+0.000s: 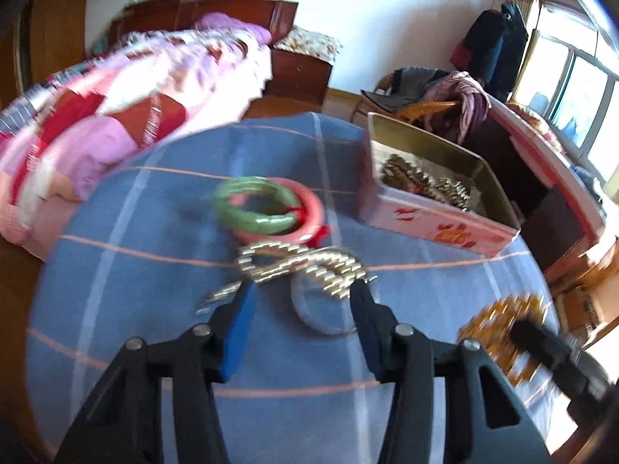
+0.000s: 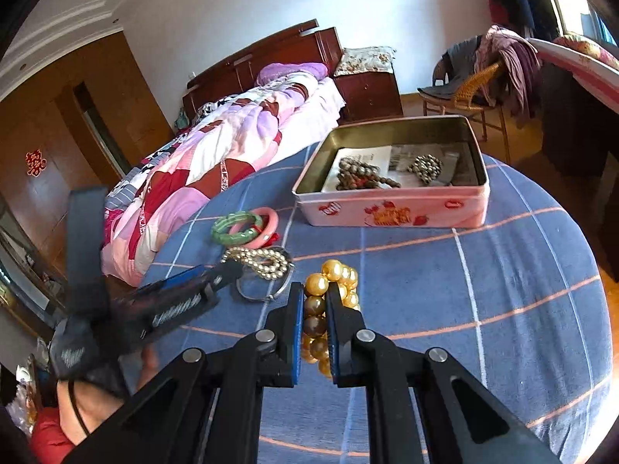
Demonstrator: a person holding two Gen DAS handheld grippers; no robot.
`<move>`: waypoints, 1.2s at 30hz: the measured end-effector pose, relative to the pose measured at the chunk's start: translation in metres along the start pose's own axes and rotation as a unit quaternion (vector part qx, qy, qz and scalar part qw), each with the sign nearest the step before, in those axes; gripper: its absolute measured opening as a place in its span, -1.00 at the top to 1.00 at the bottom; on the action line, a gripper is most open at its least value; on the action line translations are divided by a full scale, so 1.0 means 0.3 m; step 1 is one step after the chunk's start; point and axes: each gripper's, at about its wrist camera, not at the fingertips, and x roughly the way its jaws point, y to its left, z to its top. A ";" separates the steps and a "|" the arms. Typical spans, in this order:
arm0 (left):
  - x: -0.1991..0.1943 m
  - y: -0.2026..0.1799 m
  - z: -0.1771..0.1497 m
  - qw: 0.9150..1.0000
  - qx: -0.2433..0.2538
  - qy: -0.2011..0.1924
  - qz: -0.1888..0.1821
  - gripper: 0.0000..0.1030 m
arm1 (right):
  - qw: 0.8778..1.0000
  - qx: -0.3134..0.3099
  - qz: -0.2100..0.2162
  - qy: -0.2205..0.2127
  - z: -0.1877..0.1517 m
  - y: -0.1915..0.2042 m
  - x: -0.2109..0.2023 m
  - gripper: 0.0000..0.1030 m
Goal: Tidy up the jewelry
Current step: 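Grasp the pearl necklace with the left tool while the right tool holds the gold beads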
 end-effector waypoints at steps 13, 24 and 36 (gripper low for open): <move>0.127 -0.036 0.020 0.998 0.007 0.016 0.054 0.72 | 1.000 0.018 0.005 0.005 0.014 -0.071 0.023 0.81; -0.097 0.084 -0.054 0.998 -0.030 -0.052 -0.036 0.74 | 0.999 0.031 0.008 -0.013 0.014 -0.071 -0.029 0.81; -0.259 0.014 -0.149 0.996 0.024 -0.073 -0.055 0.74 | 0.998 0.007 0.012 -0.058 0.027 0.009 -0.177 0.81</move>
